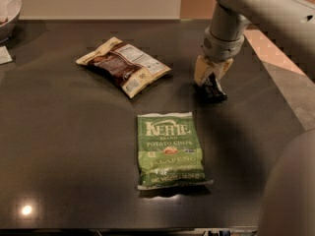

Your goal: Move rxbar chocolate near green jalapeno chip bag

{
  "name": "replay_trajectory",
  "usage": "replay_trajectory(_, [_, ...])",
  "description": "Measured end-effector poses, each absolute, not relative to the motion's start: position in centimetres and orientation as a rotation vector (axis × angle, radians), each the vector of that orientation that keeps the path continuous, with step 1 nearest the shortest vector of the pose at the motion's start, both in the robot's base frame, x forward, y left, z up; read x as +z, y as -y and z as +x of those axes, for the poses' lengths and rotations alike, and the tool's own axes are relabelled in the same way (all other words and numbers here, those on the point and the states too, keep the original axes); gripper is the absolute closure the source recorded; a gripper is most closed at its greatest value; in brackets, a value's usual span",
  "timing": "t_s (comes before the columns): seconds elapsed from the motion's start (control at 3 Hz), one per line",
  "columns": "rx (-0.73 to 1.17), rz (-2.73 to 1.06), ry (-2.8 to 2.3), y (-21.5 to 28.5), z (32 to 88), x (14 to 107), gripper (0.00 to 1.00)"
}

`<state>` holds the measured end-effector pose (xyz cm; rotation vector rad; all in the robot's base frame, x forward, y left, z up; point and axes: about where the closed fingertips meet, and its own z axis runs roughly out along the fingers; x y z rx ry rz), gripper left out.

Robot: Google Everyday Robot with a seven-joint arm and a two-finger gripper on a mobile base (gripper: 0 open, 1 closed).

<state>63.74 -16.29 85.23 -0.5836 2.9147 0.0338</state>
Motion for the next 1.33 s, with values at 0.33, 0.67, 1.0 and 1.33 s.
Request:
replay_trajectory(0.33, [0.099,-0.715,-2.839,12.8,61.9,86.6,1.00])
replay_trajectory(0.67, [0.158,-0.832,-2.790,9.7,60.3,87.1,1.00])
replay_trajectory(1.0, [0.204,-0.912,-2.768,7.8,58.6,87.0,1.00])
replay_trajectory(1.33, [0.229,-0.958,-2.766,6.9,57.0,86.9,0.85])
